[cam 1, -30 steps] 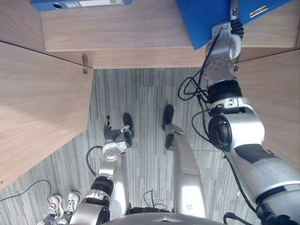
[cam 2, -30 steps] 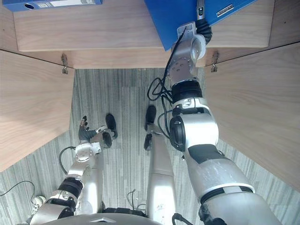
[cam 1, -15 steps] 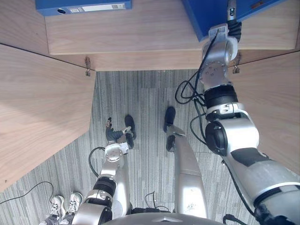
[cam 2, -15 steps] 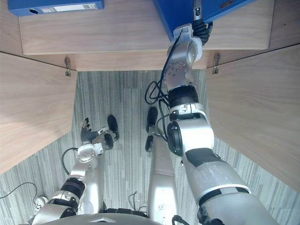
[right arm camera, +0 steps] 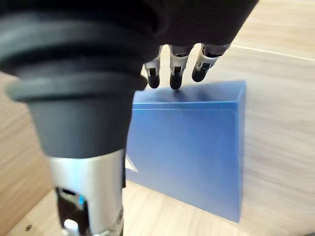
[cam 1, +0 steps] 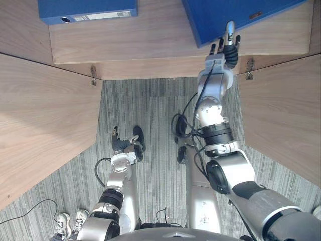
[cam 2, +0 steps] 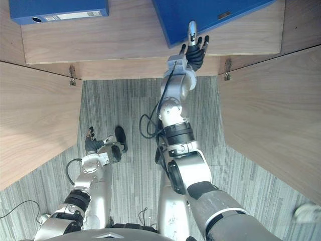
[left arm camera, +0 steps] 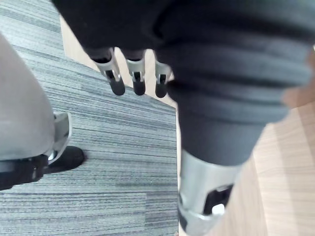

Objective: Walk over to the cabinet, pick up the folder, carry it to the office cabinet, place the folder inside the office cabinet, then close the office cabinet door

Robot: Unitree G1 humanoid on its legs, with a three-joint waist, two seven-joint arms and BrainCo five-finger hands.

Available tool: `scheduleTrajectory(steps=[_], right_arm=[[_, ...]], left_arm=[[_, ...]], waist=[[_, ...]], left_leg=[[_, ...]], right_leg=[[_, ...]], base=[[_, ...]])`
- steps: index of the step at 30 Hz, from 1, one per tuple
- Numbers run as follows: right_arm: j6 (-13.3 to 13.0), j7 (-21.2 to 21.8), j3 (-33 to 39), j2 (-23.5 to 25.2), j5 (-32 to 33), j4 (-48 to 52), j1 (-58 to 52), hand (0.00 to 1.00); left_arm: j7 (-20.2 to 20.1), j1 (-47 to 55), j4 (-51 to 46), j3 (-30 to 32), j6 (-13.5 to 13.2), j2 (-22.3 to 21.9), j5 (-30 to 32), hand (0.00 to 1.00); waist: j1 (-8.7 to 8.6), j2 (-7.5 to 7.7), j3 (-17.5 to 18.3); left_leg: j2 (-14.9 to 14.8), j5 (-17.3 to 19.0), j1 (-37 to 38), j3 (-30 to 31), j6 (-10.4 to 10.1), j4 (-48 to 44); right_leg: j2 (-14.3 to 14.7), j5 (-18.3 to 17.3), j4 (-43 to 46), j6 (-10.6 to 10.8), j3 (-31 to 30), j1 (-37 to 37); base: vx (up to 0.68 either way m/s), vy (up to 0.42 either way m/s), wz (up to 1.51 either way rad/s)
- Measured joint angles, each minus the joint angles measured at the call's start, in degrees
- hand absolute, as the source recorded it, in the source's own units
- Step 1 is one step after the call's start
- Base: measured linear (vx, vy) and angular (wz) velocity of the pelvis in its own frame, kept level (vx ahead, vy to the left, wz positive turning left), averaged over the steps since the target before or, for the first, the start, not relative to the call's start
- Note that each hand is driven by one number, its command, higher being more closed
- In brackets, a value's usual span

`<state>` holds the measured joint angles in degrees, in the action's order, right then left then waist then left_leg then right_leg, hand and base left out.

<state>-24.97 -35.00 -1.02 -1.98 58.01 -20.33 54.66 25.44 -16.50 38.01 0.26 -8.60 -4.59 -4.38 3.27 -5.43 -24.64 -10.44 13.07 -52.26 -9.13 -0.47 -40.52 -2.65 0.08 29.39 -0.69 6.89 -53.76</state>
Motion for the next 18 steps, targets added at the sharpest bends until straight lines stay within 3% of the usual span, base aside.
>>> scheduleTrajectory(steps=[9, 18], right_arm=[[0.6, 2.3, -1.2, 3.6, -1.9, -0.1, 0.3, 0.00], [4.0, 4.1, -1.0, 2.3, -2.0, -6.2, 9.1, 0.00]], left_arm=[[-0.1, 0.2, -1.7, 0.9, 0.1, 0.2, 0.0, 0.00], [-0.9, 0.5, -3.7, 0.8, -1.1, 1.9, 0.0, 0.00]], waist=[[0.47, 0.09, 0.1], [0.47, 0.09, 0.1]], left_leg=[[0.1, -0.2, 1.2, -0.1, -0.1, 0.9], [1.3, -1.7, 0.1, 1.4, -0.3, 2.7]], right_leg=[[-0.1, -0.1, -0.2, -0.1, 0.2, 1.1], [-1.2, -0.3, -0.4, -0.4, 2.0, 0.3]], base=[[0.00, -0.001, 0.00], [0.01, -0.008, 0.12]])
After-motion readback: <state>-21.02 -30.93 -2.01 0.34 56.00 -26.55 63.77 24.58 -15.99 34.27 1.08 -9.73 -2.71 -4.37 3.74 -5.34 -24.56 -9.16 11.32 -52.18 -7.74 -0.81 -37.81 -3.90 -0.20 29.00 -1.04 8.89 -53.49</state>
